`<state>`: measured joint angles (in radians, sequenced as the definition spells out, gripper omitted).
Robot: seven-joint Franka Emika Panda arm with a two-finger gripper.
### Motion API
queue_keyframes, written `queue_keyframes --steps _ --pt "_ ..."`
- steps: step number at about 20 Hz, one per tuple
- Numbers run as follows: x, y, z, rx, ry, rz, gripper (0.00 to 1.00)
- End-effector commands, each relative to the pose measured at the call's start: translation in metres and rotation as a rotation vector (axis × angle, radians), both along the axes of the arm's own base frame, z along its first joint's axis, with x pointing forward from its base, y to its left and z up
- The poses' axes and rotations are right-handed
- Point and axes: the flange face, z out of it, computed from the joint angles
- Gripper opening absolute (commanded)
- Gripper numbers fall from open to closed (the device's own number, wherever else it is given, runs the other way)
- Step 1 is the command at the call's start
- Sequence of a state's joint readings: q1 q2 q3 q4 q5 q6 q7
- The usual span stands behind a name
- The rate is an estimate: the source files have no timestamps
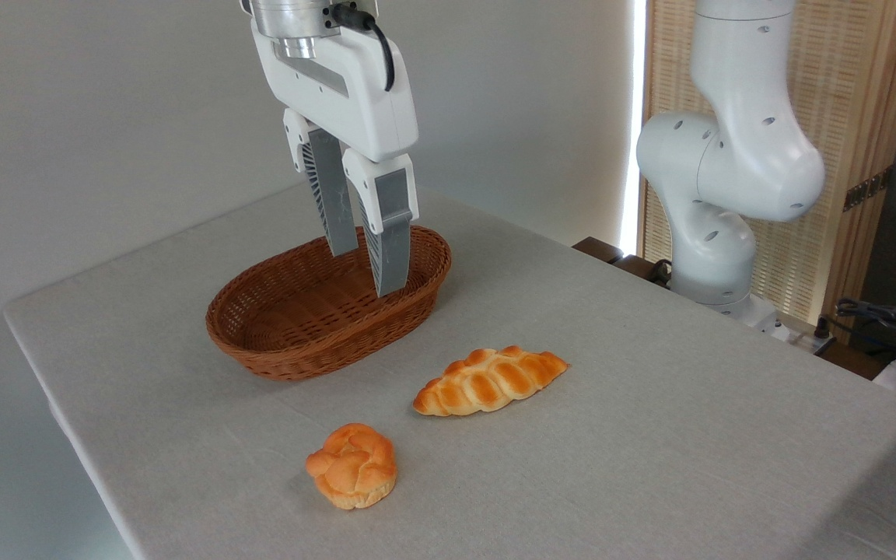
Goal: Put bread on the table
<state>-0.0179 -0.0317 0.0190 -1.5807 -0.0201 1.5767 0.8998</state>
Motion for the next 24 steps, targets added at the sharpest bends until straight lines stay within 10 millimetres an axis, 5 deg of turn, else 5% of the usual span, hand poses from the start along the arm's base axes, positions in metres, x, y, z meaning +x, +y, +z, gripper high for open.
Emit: queue_keyframes --steps 1,24 --pt "0.0027 0.0025 0.0031 0.006 -0.013 0.023 1.00" --pt "0.0043 -0.0052 0.0001 0.004 -0.009 0.086 1.00"
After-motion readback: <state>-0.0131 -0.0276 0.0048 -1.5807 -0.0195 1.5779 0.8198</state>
